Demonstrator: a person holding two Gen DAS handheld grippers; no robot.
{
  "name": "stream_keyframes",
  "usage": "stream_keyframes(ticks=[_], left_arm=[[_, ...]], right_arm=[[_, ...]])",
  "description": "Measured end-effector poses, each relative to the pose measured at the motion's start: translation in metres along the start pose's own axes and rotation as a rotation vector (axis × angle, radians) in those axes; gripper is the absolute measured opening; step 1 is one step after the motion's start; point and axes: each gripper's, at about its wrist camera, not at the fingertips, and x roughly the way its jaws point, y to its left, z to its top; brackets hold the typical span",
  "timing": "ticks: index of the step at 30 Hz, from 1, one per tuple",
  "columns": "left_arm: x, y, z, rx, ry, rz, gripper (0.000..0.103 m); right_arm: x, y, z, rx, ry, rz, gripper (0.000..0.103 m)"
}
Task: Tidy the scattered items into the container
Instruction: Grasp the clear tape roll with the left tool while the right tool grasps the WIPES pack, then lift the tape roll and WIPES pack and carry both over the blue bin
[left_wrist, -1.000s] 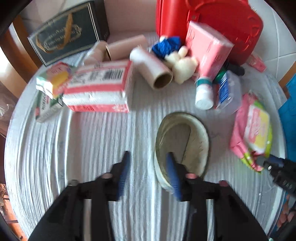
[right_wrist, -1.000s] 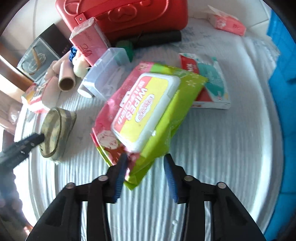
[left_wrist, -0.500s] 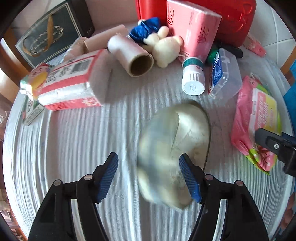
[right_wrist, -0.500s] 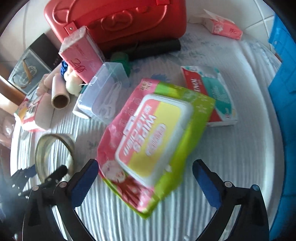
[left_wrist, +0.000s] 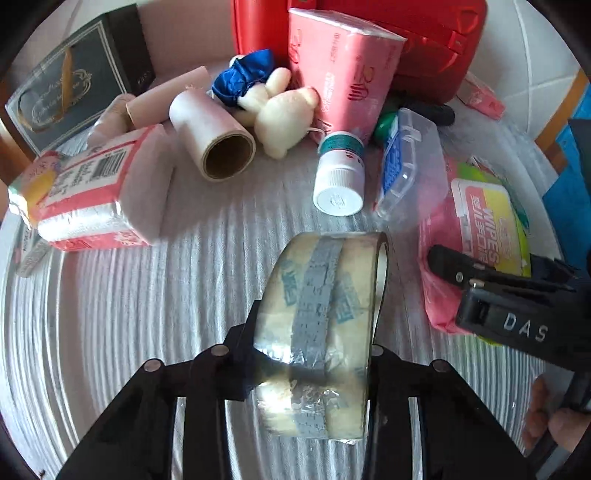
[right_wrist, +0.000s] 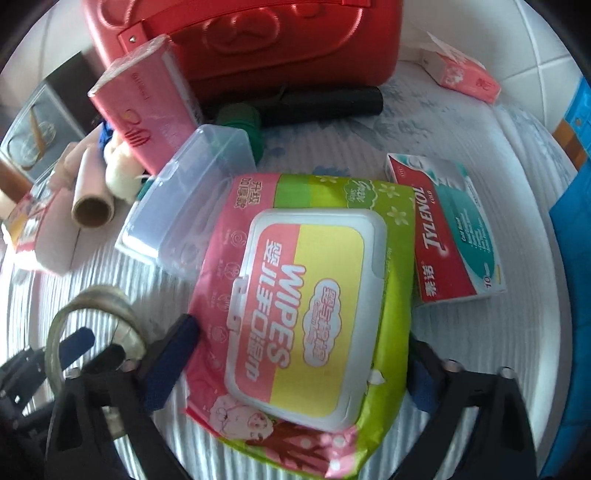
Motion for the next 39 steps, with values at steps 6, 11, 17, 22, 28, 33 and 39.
stream_keyframes(ticks=[6,11,17,22,28,33,39], left_arm=[[-0.026,-0.008,-0.007,0.013,-0.036,0.011,0.03],[-0.066,-0.023,-0.031,0.024,-0.082,0.026,0.029],[-0.103,-0.001,-0.054,0.014,-0.112,0.037,0.029],[-0.097,0.009,-0.056,-0.009,-0.109,0.039,0.029],[-0.06,0.023,-0.044,-0.026,-0.06,0.018,0.029],[-0.028,0.029,-0.032,-0.006,-0.028,0.032,0.029],[-0.024,0.029,-0.032,-0.01,-0.03,0.005,0.028]], right_arm=[[-0.024,-0.008,-0.018,-0.013,-0.001,0.049,0.054],[-0.055,-0.011,-0.035,-0.012,-0.033,0.107,0.028],[-0.059,-0.02,-0.062,0.054,0.036,0.112,0.046],[-0.064,-0.017,-0.074,0.118,0.023,0.094,0.099],[-0.038,0.005,-0.058,0.154,0.07,0.026,0.103],[0.0,0.026,-0.048,0.117,0.111,-0.125,0.103],[0.001,0.029,-0.047,0.027,0.037,-0.124,0.099]])
